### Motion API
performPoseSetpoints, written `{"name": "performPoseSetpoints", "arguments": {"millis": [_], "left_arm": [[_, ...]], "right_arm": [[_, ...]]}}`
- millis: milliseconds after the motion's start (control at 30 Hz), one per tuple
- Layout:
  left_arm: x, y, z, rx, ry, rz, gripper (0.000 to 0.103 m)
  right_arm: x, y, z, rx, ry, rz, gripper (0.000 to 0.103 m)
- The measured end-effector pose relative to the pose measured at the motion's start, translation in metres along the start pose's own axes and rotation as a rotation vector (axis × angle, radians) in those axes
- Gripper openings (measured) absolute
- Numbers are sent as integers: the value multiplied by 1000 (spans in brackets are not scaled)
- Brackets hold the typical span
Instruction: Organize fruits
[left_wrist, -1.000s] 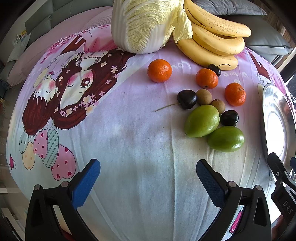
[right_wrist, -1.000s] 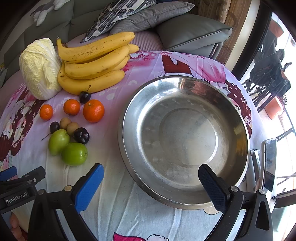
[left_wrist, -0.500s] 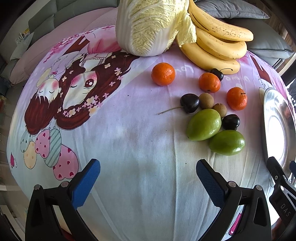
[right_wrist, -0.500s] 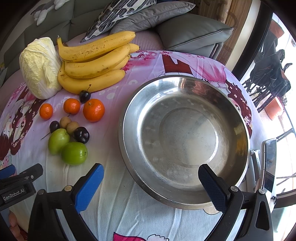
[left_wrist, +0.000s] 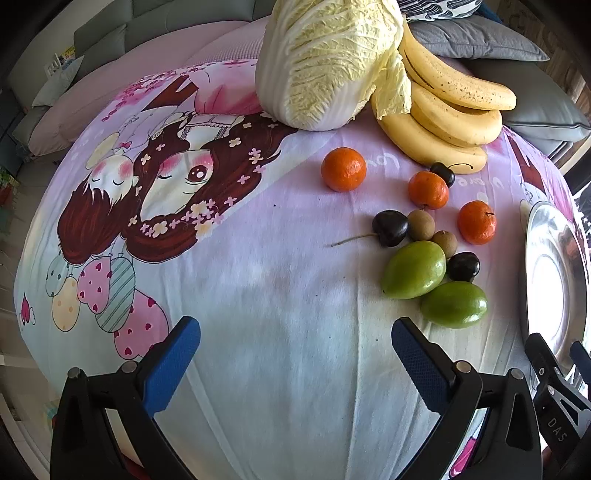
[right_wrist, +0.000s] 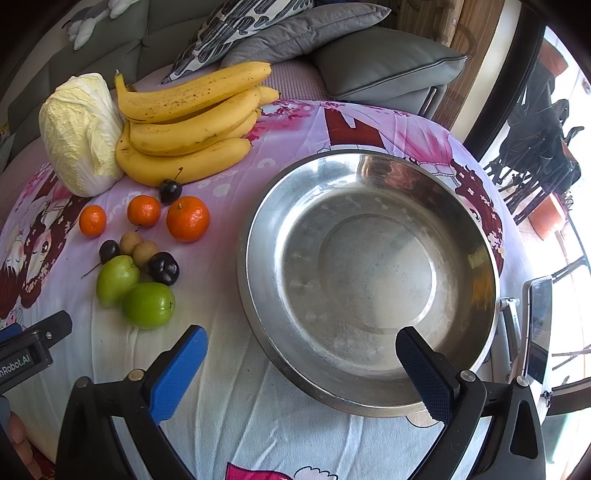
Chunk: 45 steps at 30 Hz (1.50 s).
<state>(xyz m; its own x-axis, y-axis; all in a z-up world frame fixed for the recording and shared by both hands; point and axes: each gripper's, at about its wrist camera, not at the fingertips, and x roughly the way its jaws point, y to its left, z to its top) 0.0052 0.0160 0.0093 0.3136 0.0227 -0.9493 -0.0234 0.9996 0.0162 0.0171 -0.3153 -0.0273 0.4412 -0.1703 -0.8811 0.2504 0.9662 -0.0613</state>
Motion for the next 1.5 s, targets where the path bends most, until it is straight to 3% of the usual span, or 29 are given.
{"name": "performPoseSetpoints", "arguments": {"millis": [1167, 1500], "left_arm": [[-3, -7, -1, 9, -2, 1, 103], [-12, 4, 14, -50, -55, -30, 103]], "right_arm": [[-1, 2, 0, -1, -3, 4, 103], [-3, 27, 4, -22, -35, 141, 103]]}}
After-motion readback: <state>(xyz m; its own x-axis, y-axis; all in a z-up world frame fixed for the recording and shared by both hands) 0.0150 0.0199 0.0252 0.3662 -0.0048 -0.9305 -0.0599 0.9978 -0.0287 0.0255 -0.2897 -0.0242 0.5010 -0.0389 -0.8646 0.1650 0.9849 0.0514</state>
